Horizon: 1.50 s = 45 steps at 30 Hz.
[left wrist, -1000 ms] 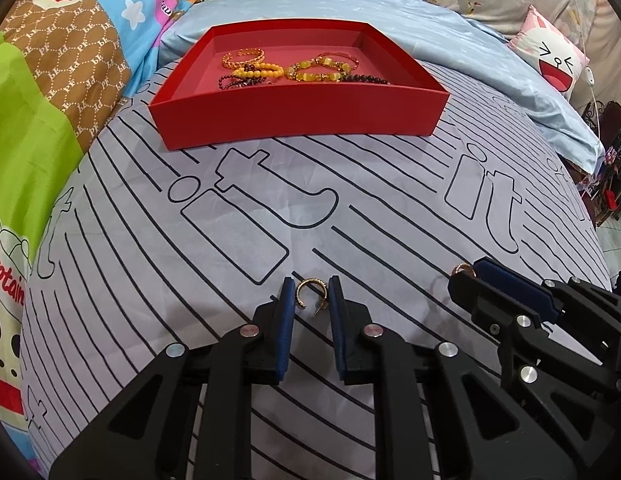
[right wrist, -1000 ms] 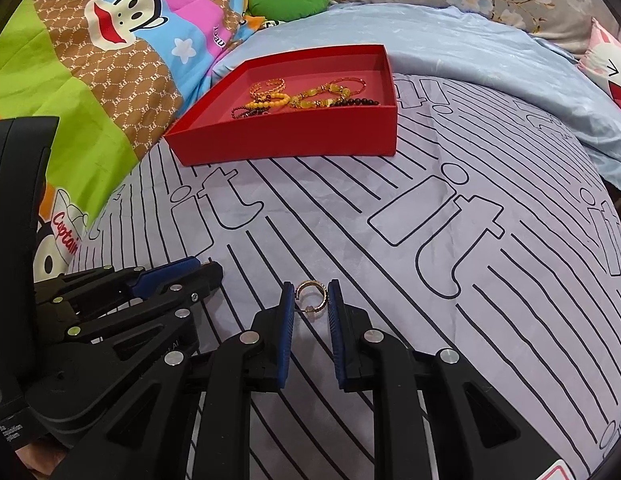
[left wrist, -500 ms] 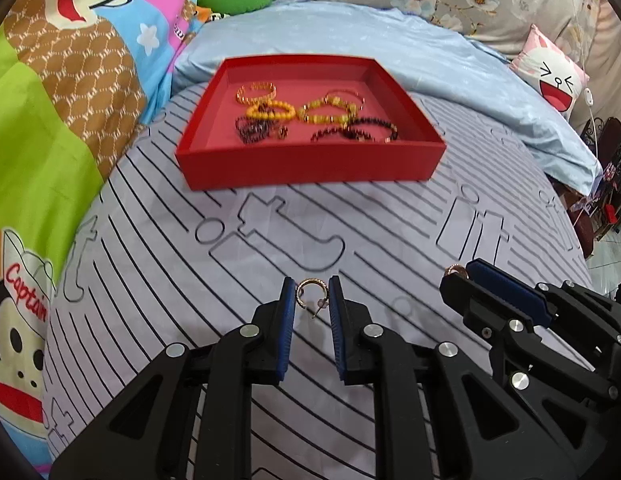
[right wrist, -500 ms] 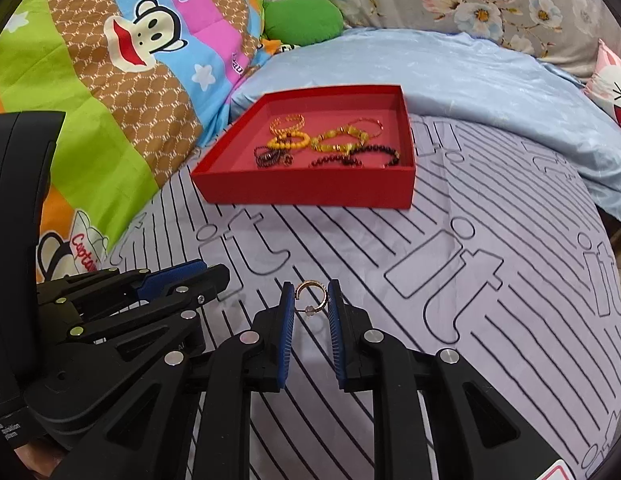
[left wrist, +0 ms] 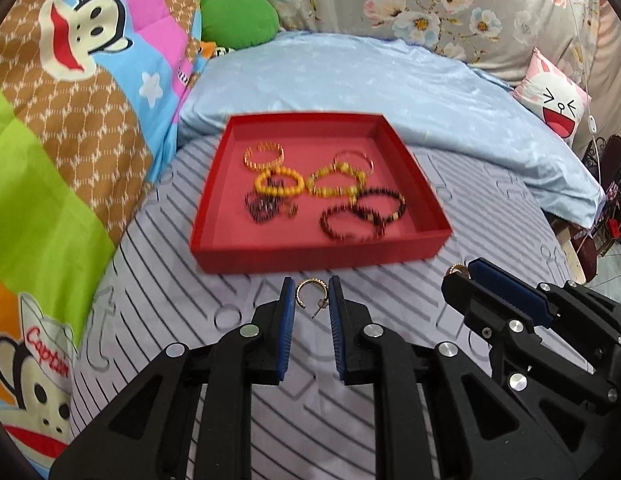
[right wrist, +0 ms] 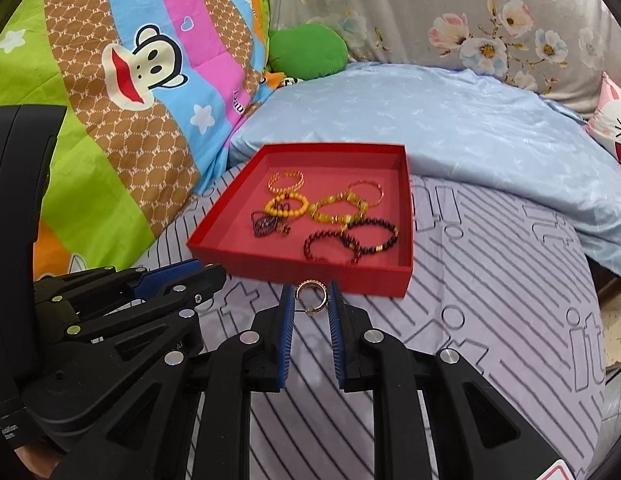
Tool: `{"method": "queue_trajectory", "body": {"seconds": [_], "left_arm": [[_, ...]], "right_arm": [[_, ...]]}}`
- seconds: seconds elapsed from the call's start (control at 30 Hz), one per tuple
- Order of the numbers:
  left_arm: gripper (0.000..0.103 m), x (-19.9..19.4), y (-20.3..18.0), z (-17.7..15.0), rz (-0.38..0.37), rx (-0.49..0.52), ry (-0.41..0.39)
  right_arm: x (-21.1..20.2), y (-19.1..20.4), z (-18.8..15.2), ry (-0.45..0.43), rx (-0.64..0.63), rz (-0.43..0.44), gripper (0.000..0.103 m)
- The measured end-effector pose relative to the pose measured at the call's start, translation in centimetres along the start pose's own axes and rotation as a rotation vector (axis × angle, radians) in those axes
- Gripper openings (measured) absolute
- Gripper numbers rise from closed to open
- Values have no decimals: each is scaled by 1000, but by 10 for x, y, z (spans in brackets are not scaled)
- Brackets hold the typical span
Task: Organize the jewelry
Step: 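Lift both gold hoop earrings and carry them over the red tray, then lower both earrings into the red tray and open both tools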
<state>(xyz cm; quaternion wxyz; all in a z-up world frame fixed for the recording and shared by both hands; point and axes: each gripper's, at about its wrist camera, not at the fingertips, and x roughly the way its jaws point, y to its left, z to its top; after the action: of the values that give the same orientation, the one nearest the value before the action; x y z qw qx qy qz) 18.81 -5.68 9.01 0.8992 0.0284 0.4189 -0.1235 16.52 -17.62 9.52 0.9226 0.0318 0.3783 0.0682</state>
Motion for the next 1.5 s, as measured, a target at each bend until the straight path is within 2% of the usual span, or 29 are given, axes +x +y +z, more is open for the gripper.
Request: {"method": "queue_trajectory", "body": {"seconds": [0.33, 0.8, 1.1, 1.5], "left_arm": [[16, 20, 2, 53, 26, 3, -48], [16, 80, 16, 107, 60, -11, -34], [16, 116, 22, 123, 81, -6, -6], [17, 152, 31, 128, 88, -23, 39]], "right_arm": [[27, -12, 46, -30, 5, -23, 16], [93, -29, 94, -4, 30, -34, 16], [130, -35, 109, 28, 39, -41, 16], [165, -41, 114, 69, 44, -47, 16]]}}
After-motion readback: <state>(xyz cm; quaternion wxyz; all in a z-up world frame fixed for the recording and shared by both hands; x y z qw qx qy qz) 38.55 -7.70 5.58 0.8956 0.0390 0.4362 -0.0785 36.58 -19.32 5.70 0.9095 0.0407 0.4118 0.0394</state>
